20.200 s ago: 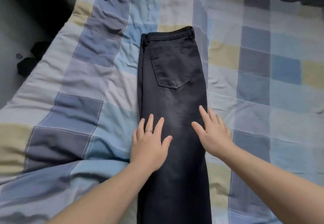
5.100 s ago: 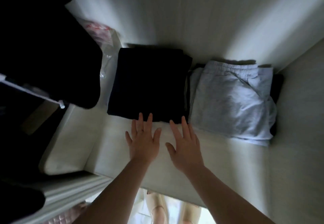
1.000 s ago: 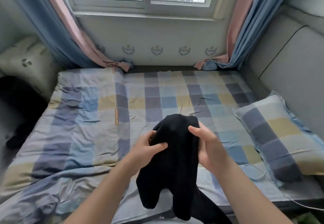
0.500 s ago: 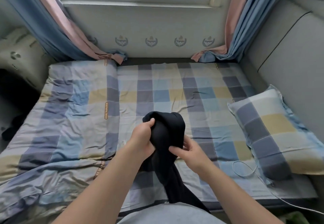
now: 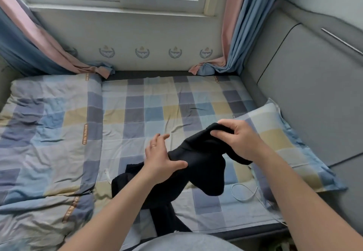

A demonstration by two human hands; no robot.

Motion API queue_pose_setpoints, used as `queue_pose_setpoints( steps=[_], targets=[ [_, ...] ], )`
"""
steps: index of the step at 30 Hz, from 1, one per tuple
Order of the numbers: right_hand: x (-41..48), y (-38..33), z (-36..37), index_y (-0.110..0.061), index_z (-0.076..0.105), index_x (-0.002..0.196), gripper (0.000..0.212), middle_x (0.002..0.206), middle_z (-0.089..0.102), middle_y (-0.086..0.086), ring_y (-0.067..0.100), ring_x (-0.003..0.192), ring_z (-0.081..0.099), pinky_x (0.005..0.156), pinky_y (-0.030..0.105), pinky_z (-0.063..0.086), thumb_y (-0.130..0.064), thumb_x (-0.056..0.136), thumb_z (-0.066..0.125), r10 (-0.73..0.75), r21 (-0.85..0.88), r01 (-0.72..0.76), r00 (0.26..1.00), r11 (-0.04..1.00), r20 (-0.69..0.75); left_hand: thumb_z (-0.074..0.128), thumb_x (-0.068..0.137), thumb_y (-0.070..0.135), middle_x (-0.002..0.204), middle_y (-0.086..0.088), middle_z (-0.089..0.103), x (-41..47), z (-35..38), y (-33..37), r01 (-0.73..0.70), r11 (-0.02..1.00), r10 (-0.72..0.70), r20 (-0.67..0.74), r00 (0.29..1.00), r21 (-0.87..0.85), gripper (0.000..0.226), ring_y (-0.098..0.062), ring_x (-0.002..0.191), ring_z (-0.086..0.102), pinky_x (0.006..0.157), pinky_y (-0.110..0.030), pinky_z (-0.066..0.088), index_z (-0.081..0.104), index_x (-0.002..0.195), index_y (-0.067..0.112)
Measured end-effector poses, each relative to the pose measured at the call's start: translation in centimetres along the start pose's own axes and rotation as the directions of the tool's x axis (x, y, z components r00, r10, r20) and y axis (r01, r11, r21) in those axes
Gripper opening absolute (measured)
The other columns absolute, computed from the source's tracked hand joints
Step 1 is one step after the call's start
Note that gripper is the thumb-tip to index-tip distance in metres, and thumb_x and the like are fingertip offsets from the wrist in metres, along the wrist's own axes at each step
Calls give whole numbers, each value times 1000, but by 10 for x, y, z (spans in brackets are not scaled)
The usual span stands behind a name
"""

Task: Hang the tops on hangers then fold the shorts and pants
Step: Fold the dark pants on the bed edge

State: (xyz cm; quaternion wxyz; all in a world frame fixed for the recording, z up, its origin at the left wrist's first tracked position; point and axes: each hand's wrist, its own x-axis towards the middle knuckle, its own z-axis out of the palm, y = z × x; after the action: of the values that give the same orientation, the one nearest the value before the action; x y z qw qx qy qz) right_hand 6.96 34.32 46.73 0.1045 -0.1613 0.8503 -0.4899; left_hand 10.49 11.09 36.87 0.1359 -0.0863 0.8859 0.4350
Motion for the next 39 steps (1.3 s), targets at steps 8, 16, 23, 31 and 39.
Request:
queue_pose_setpoints(
  steps=[8, 16, 23, 31, 39],
  targets=[
    [5, -31, -81, -34, 75, 84, 9, 83, 73, -11, 5, 82, 69, 73, 15, 51, -25, 86, 76, -38, -229, 85, 978, 970, 206, 83, 71, 35, 122, 13, 62, 11, 51, 84, -418, 907, 401, 400, 824, -48, 63, -15, 116, 57, 101, -40, 48, 53, 126, 35],
    [5, -5, -98, -21, 74, 110, 21, 107, 71, -9, 11, 106, 63, 101, 39, 46, -11, 93, 67, -150, -477, 101, 986, 873, -66, 58, 100, 34, 85, 6, 75, 2, 63, 66, -88, 944, 195, 324, 926, -318, 16, -13, 81, 72, 82, -35, 56, 68, 100, 21],
    [1, 10, -58, -20, 67, 121, 27, 116, 67, -10, 5, 108, 62, 98, 28, 49, -13, 95, 65, -213, -223, 168, 957, 960, -198, 57, 100, 37, 97, -9, 78, 2, 6, 82, 226, 510, -214, 132, 968, -830, 23, -27, 89, 75, 76, -38, 58, 66, 111, 19],
    [-7, 30, 62, -50, 45, 129, 63, 124, 59, -28, -12, 117, 52, 91, 19, 48, -57, 74, 74, 111, 141, -143, 970, 980, 215, 57, 99, 36, 115, -20, 72, -24, -58, 120, 113, 165, -168, 85, 982, -980, 45, -36, 110, 68, 104, -50, 47, 61, 128, 2],
    [7, 49, 113, -35, 62, 116, 29, 102, 69, -18, 3, 97, 64, 80, 22, 51, -44, 88, 64, 286, 61, -307, 930, 950, 230, 51, 102, 39, 123, -20, 68, -31, -81, 145, 78, 37, -56, 76, 996, -996, 50, -34, 117, 65, 102, -47, 47, 58, 131, -2]
  ],
)
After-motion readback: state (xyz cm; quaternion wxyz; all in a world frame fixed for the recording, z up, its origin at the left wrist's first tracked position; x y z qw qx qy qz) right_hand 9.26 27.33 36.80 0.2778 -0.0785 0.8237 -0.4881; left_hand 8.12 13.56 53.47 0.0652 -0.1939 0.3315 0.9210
